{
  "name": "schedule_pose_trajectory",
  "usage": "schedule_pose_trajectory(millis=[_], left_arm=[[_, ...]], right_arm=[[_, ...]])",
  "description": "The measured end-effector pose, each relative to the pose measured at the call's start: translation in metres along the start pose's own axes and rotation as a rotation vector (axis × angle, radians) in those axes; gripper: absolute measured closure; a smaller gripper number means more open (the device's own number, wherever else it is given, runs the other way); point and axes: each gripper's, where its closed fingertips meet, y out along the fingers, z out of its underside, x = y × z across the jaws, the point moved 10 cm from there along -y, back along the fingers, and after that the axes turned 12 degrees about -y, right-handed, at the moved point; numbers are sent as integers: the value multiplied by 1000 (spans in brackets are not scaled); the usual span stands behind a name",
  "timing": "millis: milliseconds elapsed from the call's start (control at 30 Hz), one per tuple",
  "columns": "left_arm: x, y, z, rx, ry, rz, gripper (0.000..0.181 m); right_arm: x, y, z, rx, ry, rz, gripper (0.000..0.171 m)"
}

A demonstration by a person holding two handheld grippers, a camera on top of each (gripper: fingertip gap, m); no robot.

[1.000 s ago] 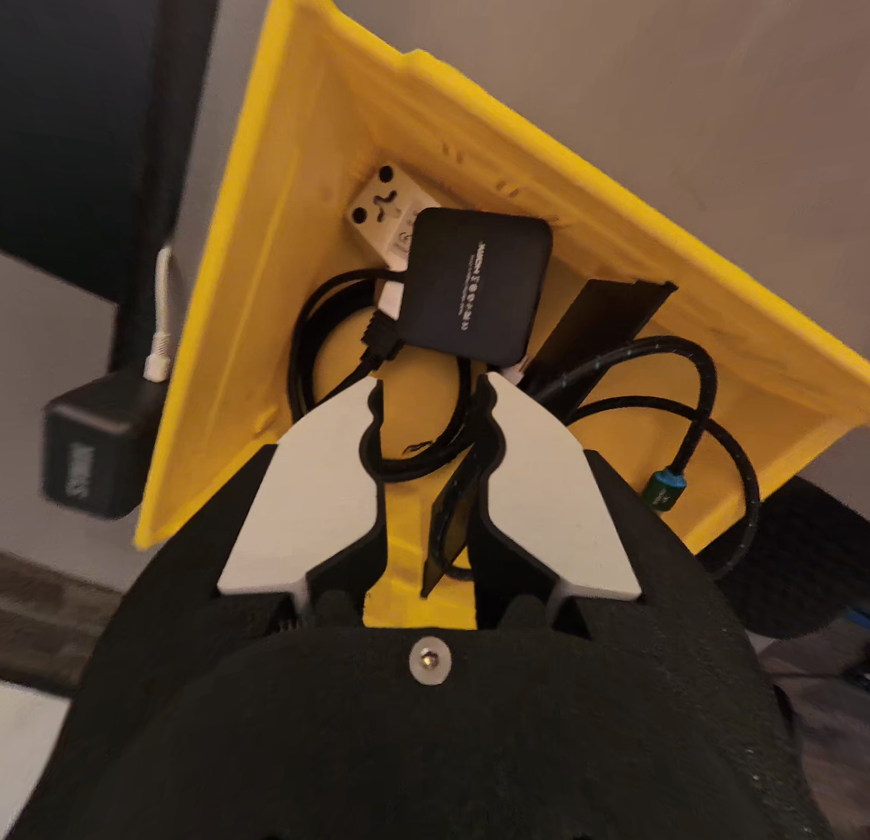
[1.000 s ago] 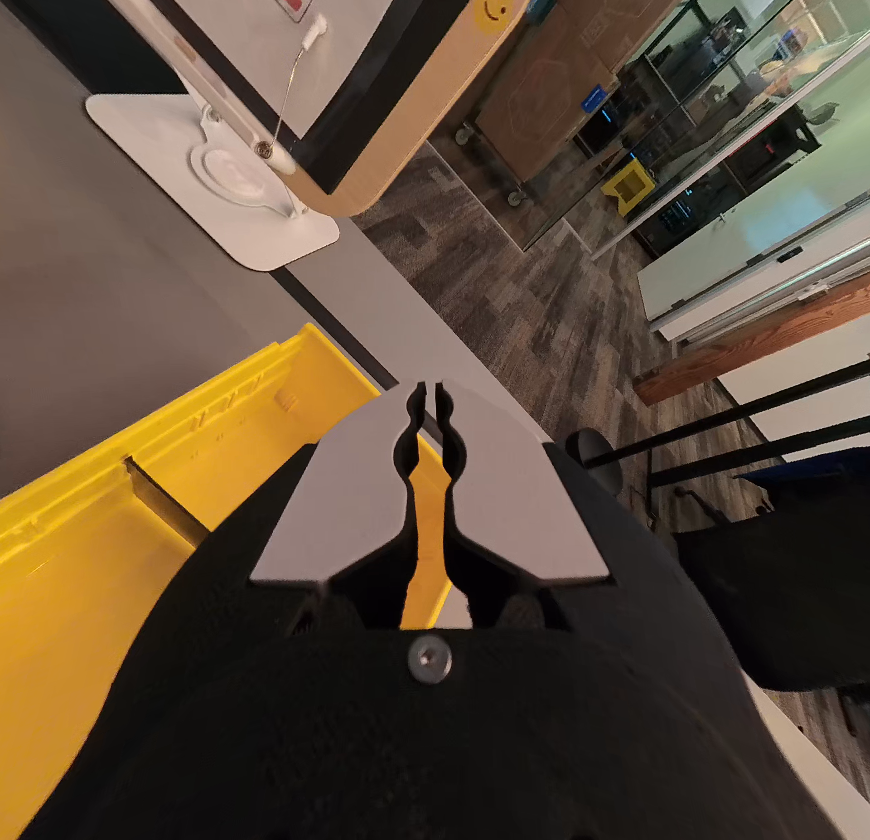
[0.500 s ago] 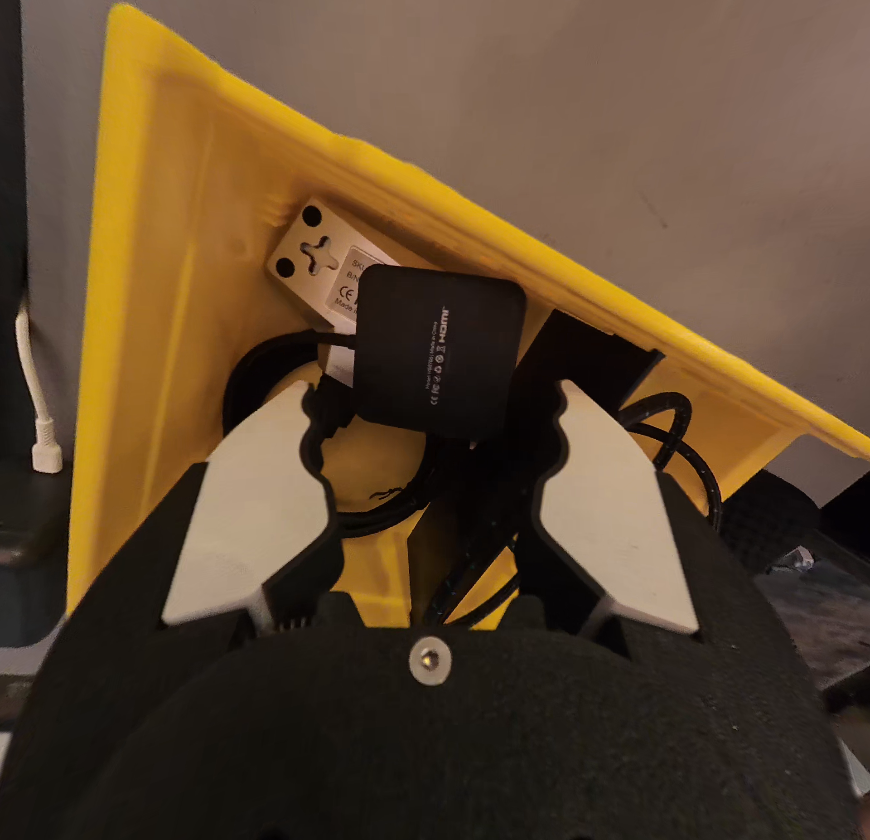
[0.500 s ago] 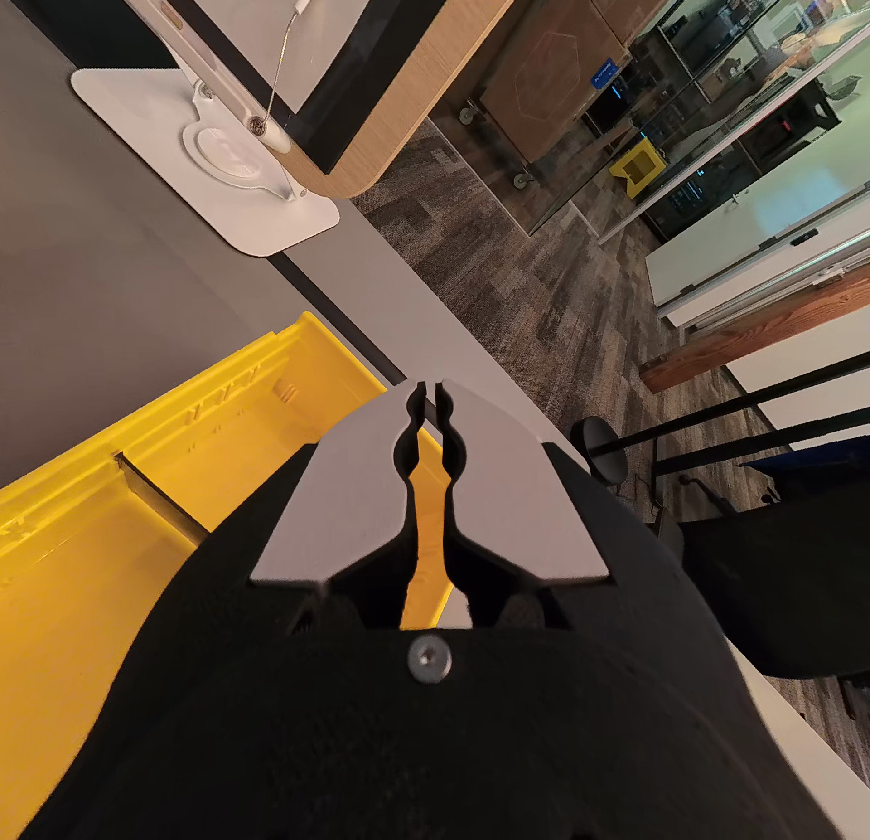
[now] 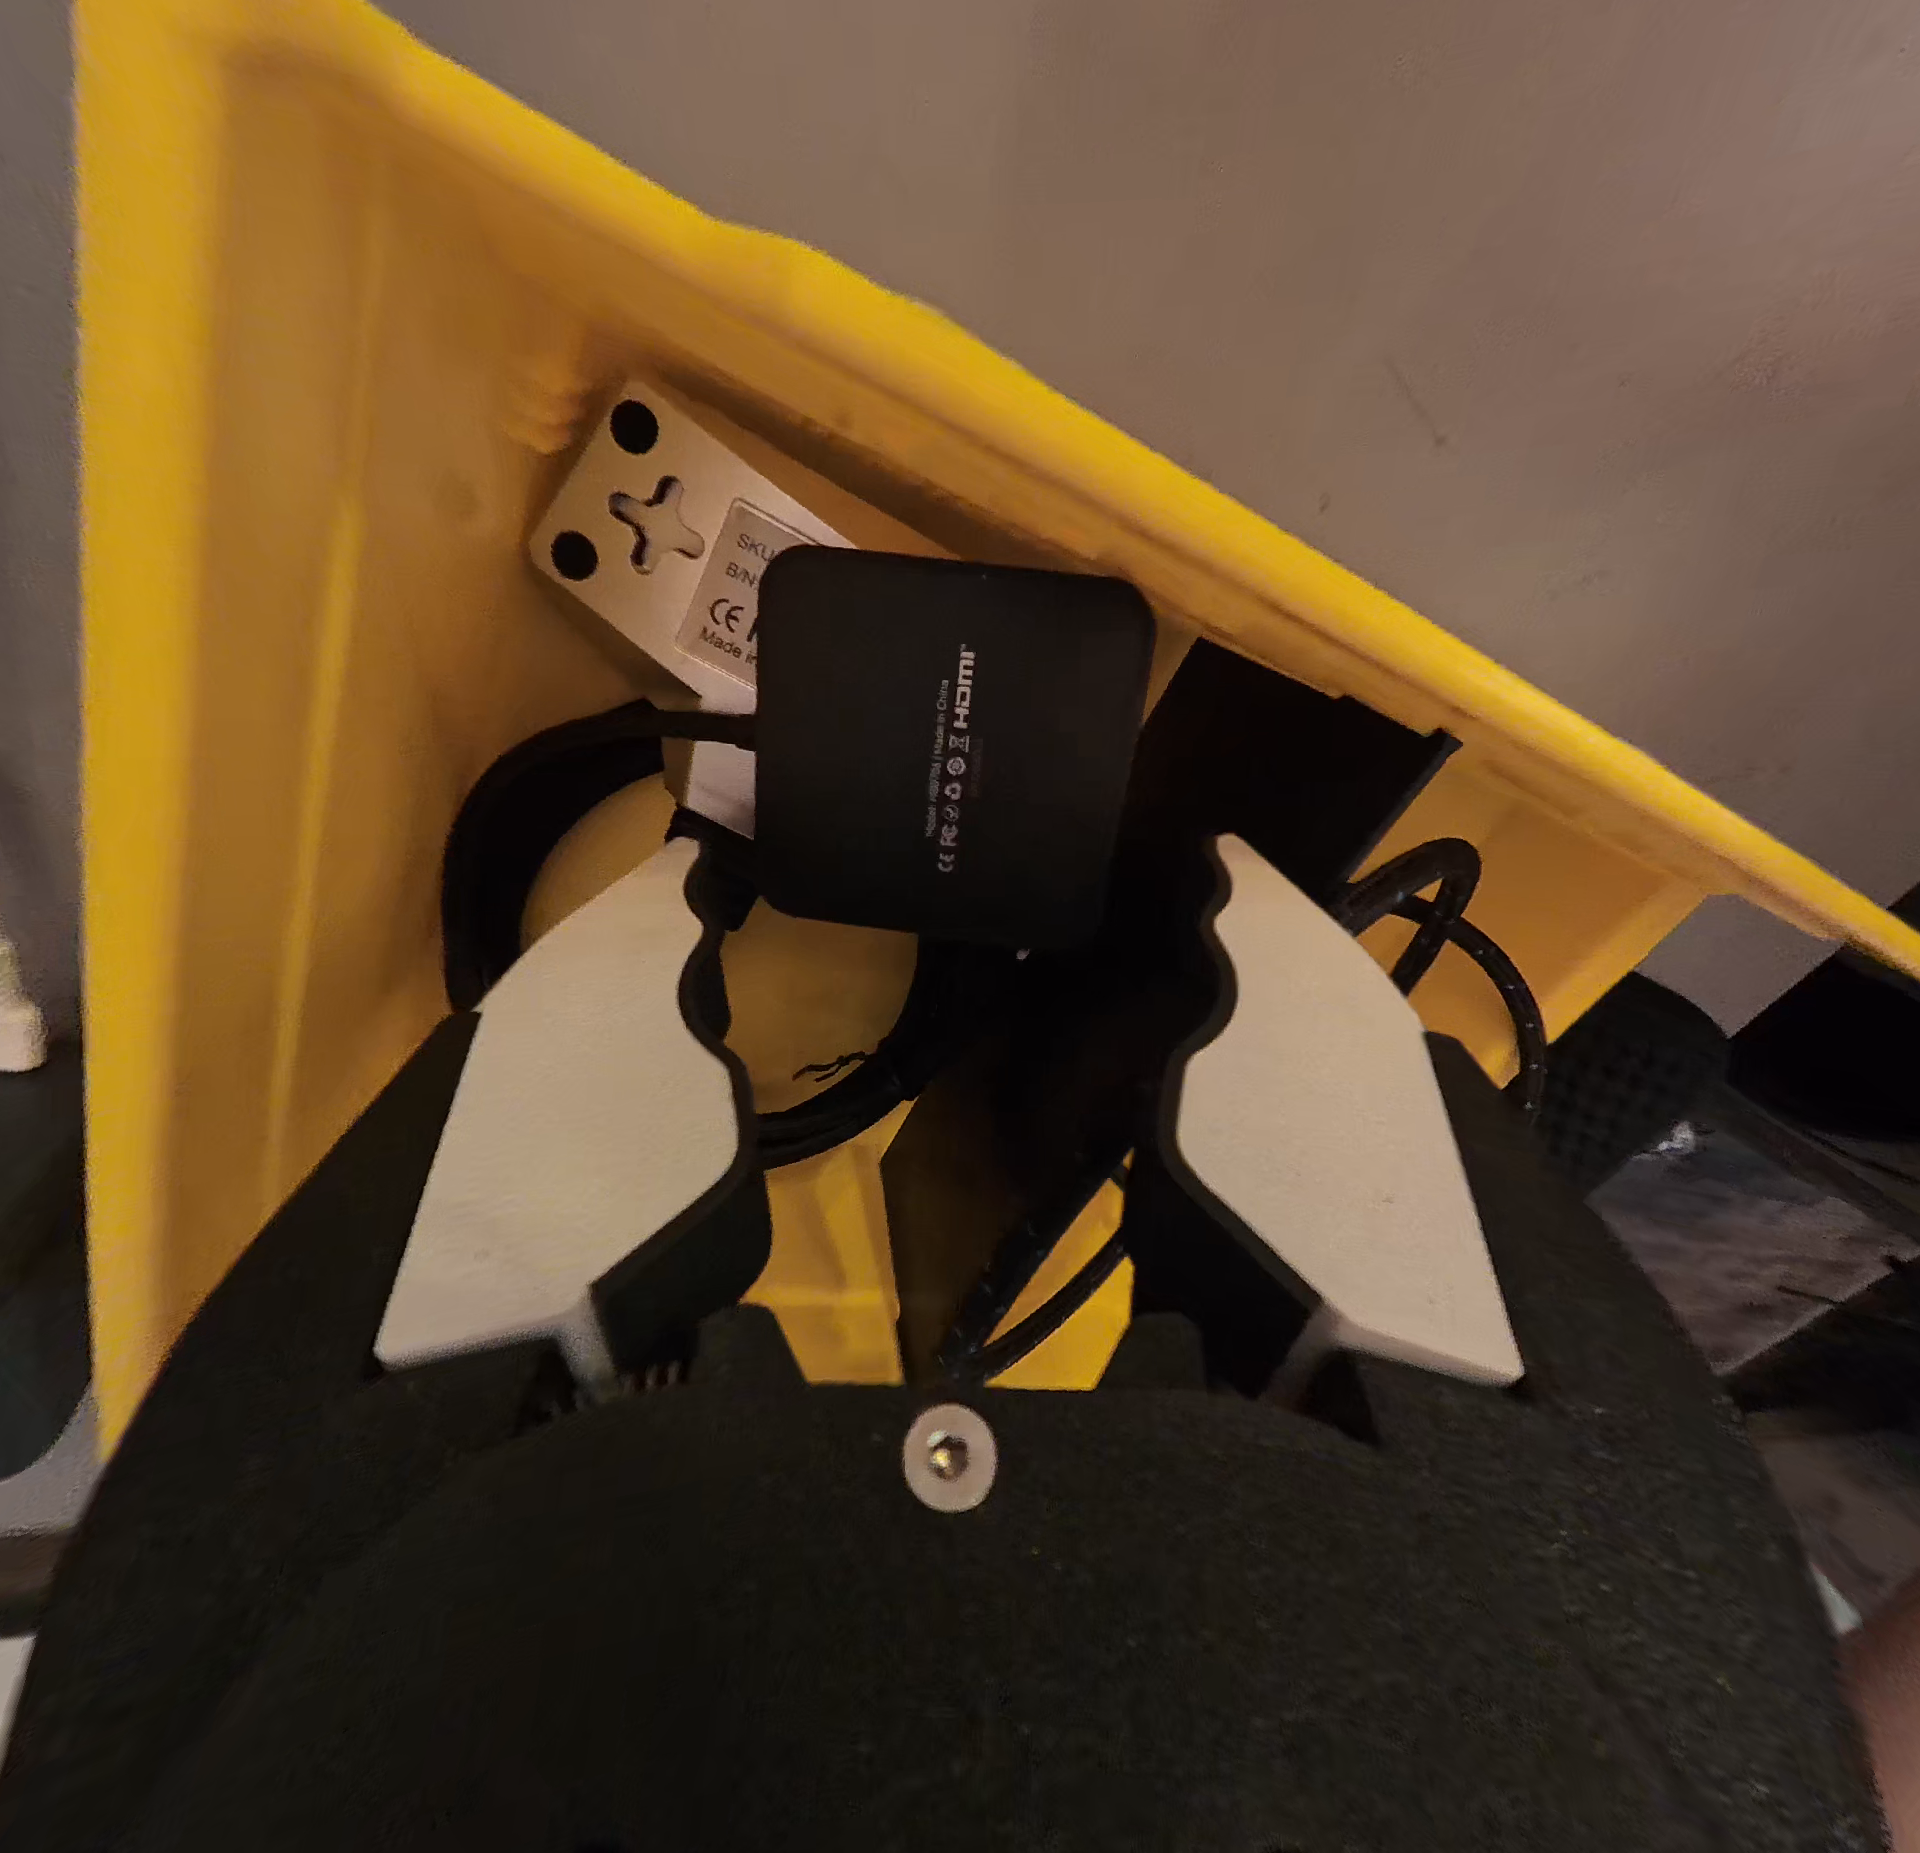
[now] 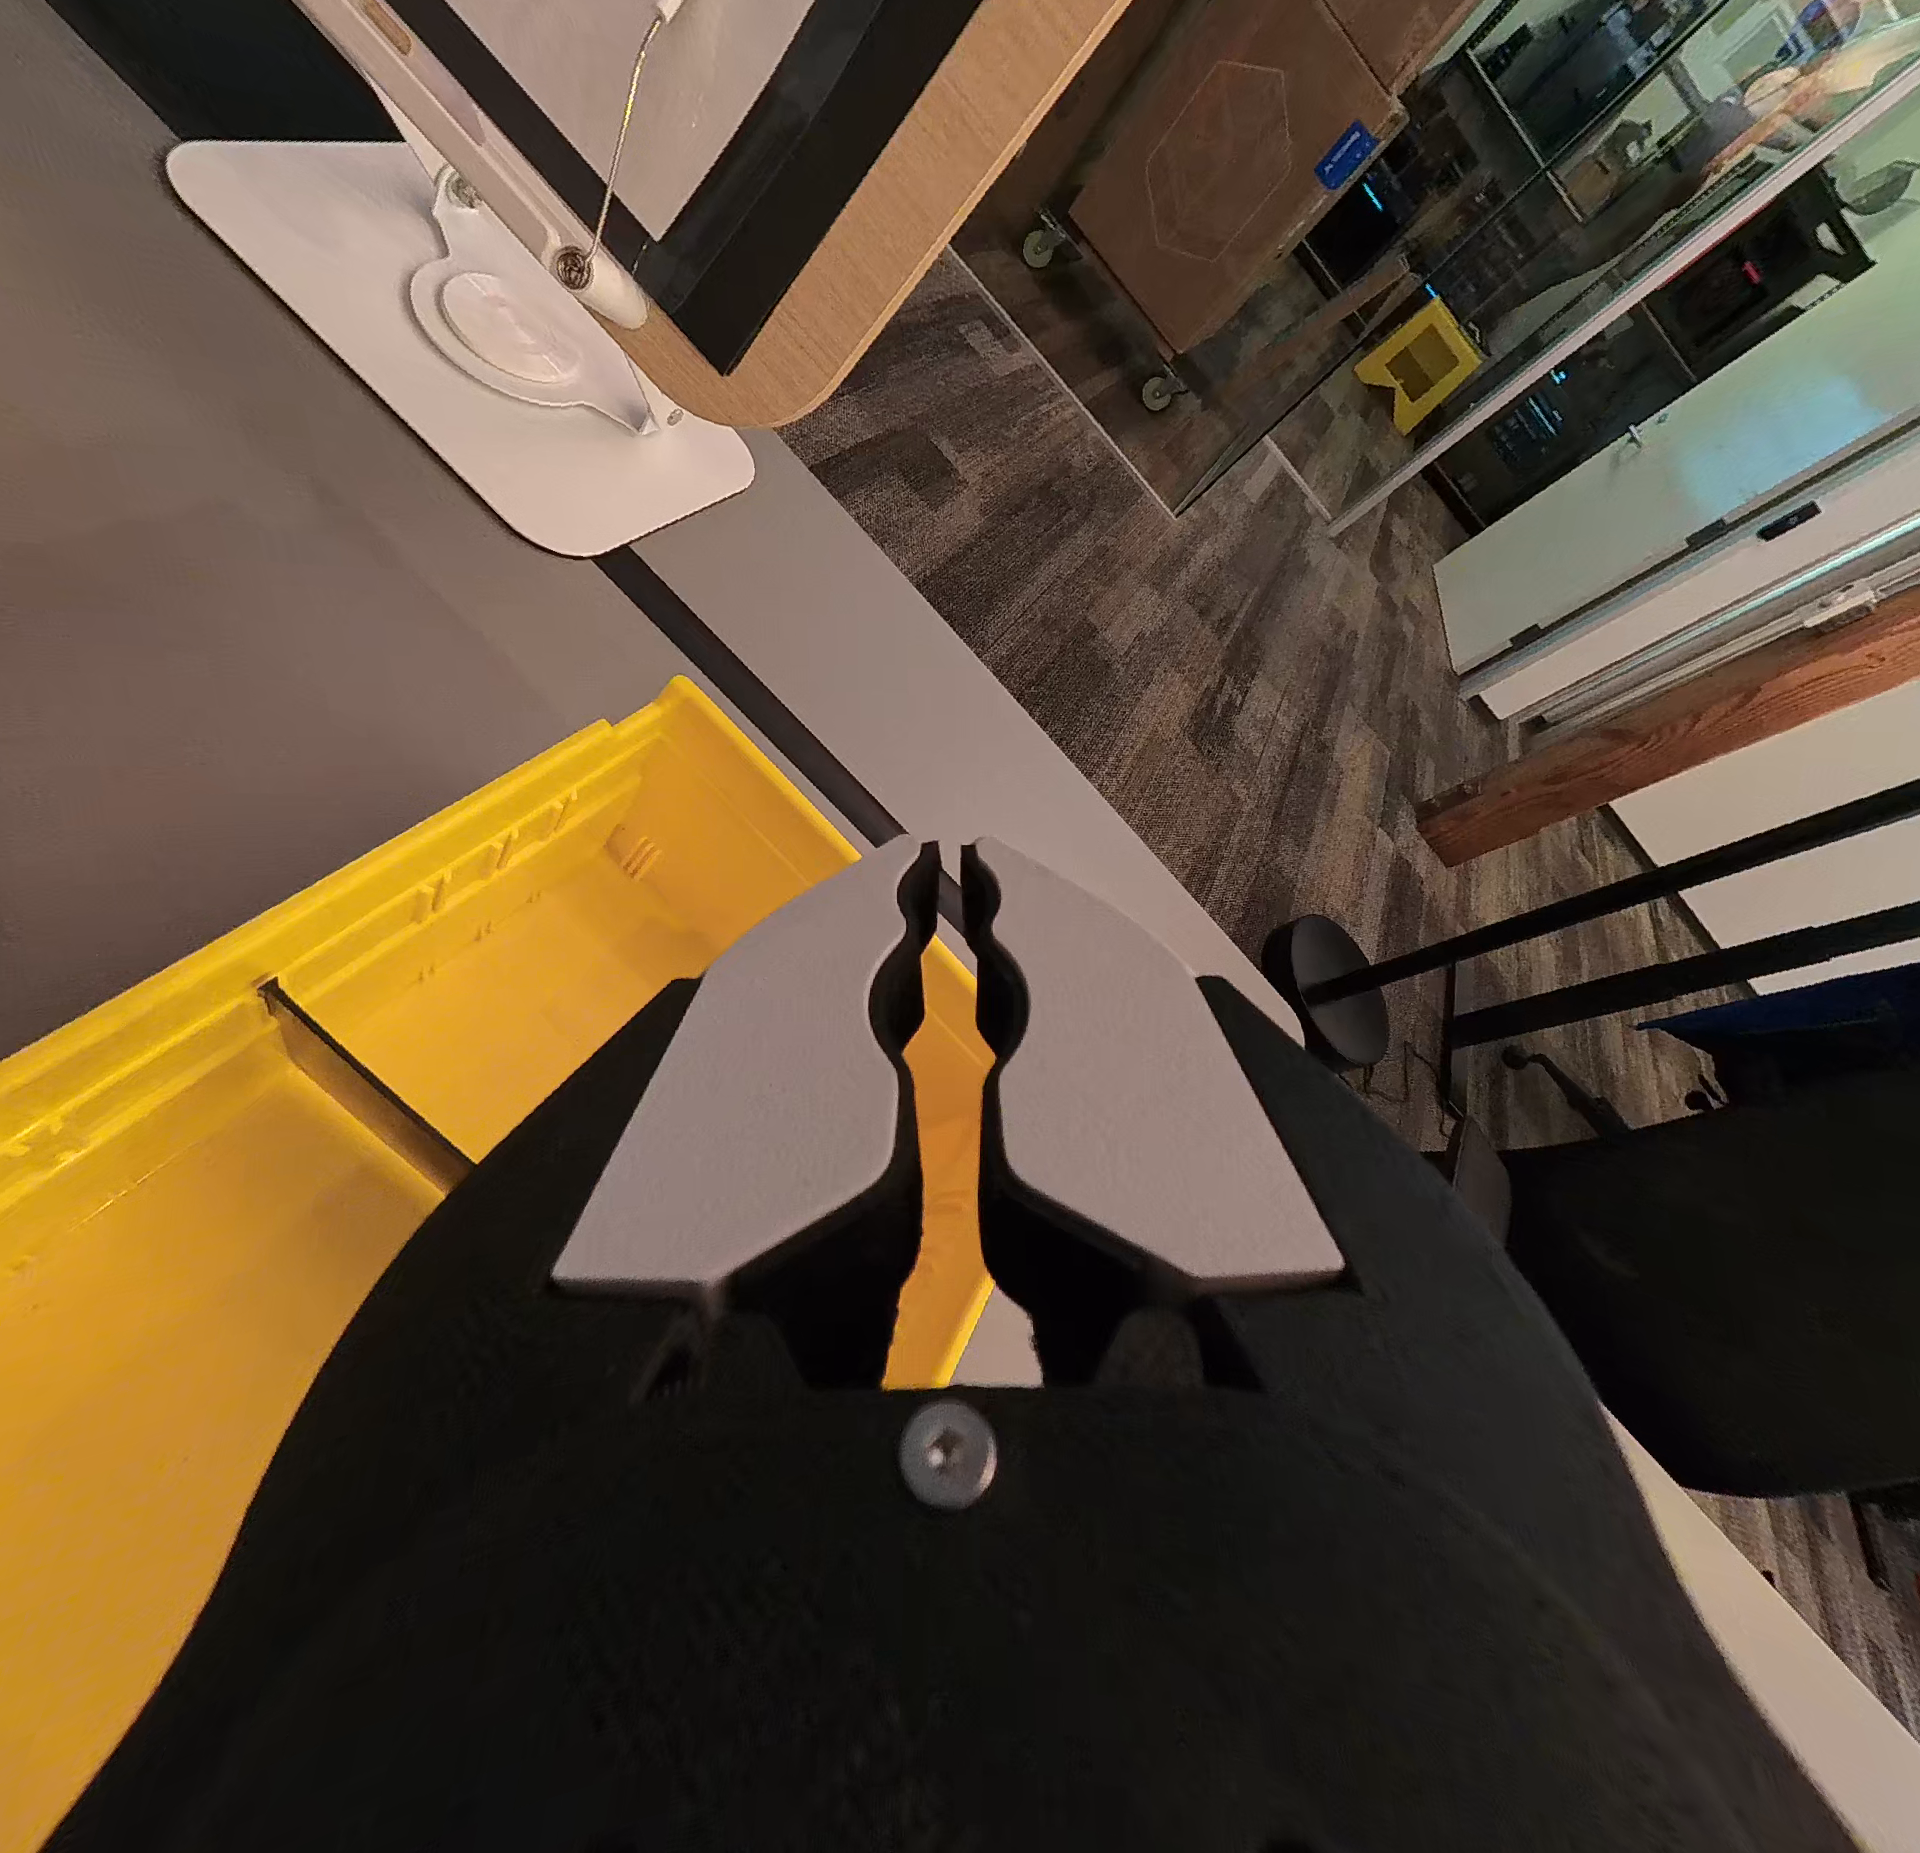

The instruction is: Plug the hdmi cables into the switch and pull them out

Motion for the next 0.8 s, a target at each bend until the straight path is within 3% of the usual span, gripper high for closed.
schedule_pose_trajectory(millis=[300, 467, 700, 800], left_arm=[[-4, 7, 1, -15, -60, 38, 95], [-1, 3, 9, 10, -114, 83, 131], [7, -9, 14, -50, -186, 54, 111], [8, -16, 9, -100, -247, 86, 118]], right_arm=[[2, 2, -1, 12, -10, -14, 166], [3, 1, -2, 9, -14, -13, 166], [1, -3, -2, -4, -7, -9, 166], [1, -2, -2, 0, -10, -9, 166]])
